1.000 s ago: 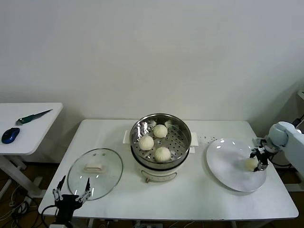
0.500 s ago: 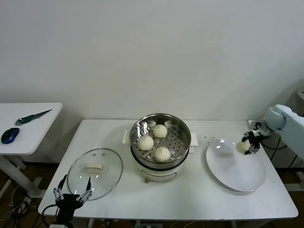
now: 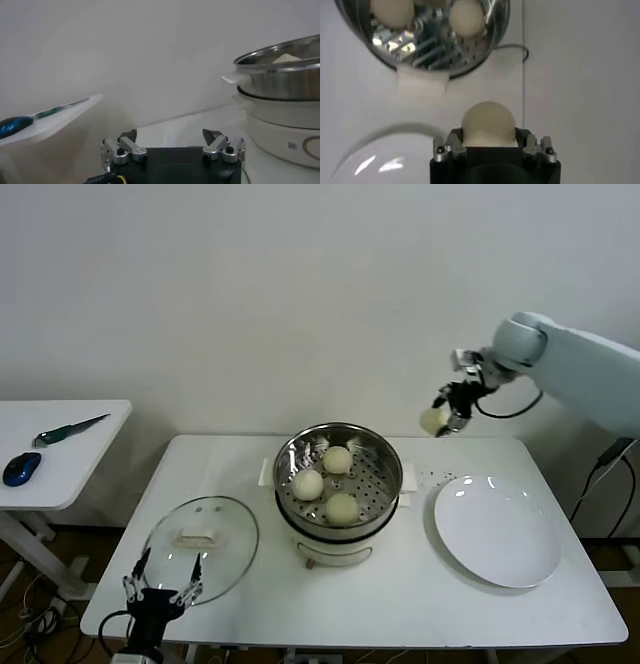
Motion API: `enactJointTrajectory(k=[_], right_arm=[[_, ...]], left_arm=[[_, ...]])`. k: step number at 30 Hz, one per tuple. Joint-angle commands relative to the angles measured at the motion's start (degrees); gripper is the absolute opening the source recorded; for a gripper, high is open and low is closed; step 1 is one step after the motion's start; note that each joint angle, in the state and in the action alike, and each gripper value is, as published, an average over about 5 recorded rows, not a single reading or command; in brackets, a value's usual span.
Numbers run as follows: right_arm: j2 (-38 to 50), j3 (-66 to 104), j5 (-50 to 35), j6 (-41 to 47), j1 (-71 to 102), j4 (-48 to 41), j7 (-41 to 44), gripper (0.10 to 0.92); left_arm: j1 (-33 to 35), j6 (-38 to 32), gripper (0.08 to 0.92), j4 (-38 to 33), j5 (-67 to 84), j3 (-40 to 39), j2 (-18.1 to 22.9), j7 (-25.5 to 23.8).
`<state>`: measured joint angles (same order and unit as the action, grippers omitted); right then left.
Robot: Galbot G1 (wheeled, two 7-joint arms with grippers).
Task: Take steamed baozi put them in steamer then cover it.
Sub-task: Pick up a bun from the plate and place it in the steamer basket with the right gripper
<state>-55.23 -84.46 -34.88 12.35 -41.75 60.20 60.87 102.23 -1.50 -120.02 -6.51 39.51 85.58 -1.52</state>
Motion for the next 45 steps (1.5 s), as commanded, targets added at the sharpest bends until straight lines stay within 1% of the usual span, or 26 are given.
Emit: enactJointTrajectory(k=[1,5,14,23,32,35,40,45], right_arm=[[-11.72,-12.38,-13.81,4.22,-7.63,5.63,-3.42,0.670],[-14.07,-14.10,-13.62,4.88,-5.57,6.52,-4.89,0.670],[-16.83,-14.79,-11.09,5.48,-0.27,4.15,-6.23,0.670],[-15.09,-15.73,-8.10,5.72,2.20,5.40,-6.78,0.674],[-14.09,-14.65,-6.89,5.88,3.27,5.08,-7.79,0.681],[-13.99,-13.78,-7.02,6.22,3.19,5.13,-7.82,0.708],[-13.39,-12.55,-6.86,6.14,2.23,5.22,-6.61,0.806],[-11.08,-11.07,-6.76,5.31,-0.02,6.39,-3.79,0.822]], left_arm=[[-0.15,0.03,0.823,0.16,0.22,-0.44,-0.35,-0.02],[-0.45,0.09,0.823,0.07,0.72,-0.21,-0.72,0.00],[-0.37,0.05,0.823,0.09,1.44,0.36,-0.98,0.00],[-0.51,0.07,0.823,0.34,1.80,0.73,-1.00,0.06],[-0.64,0.09,0.823,0.55,1.72,0.71,-1.05,0.05],[-0.88,0.21,0.823,0.46,1.63,0.68,-1.04,0.04],[-1.11,0.38,0.823,0.32,1.44,0.58,-1.00,0.03],[-1.39,0.60,0.823,0.13,1.14,0.43,-0.89,0.00]])
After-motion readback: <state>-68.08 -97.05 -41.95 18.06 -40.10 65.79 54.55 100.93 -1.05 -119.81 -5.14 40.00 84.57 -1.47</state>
